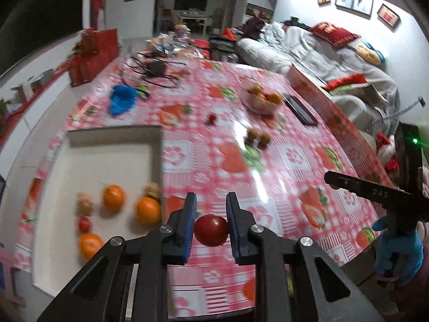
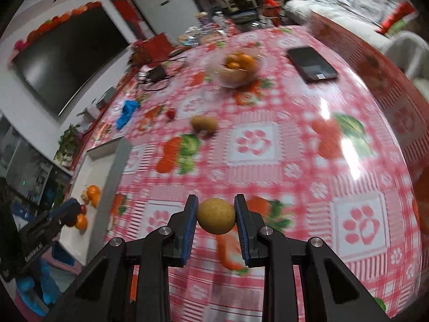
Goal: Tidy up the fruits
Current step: 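Carry both fruits into the white tray and open both tools, then move both open tools back over the two tan fruits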
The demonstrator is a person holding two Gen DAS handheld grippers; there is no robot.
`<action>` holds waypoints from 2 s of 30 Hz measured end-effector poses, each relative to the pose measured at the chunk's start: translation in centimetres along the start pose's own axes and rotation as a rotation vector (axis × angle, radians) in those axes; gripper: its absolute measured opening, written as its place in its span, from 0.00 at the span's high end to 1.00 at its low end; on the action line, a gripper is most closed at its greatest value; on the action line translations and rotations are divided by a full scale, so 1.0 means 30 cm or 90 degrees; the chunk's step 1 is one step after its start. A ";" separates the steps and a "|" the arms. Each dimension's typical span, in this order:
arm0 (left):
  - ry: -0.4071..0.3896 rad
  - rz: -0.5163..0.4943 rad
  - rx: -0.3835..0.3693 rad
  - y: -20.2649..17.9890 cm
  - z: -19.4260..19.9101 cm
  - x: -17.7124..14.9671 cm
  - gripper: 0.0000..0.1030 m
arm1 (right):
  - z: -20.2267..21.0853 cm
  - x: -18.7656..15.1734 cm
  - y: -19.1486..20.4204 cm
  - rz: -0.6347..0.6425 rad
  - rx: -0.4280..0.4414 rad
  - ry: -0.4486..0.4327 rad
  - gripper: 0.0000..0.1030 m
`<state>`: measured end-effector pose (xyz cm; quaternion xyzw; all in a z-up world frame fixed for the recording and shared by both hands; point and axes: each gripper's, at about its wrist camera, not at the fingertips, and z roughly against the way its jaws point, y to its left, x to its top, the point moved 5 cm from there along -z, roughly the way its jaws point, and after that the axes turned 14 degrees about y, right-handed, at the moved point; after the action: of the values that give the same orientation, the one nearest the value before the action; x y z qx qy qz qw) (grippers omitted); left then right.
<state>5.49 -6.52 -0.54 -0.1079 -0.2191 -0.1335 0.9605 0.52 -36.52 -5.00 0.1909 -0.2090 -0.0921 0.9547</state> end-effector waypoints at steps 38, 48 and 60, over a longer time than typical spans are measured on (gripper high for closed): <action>0.044 0.146 0.105 0.571 -0.153 0.031 0.23 | -0.548 0.226 0.837 0.249 0.031 0.207 0.58; 0.042 0.135 0.089 0.517 -0.125 0.047 0.21 | -0.444 0.265 0.761 0.233 -0.005 0.146 0.10; 0.057 0.036 0.065 0.251 -0.145 0.045 0.20 | -0.341 0.217 0.310 0.070 -0.077 0.109 0.00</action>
<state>10.67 -0.87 -4.88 -0.0588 -0.1792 -0.1000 0.9769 11.69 -26.39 -7.49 0.1287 -0.1308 -0.0355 0.9824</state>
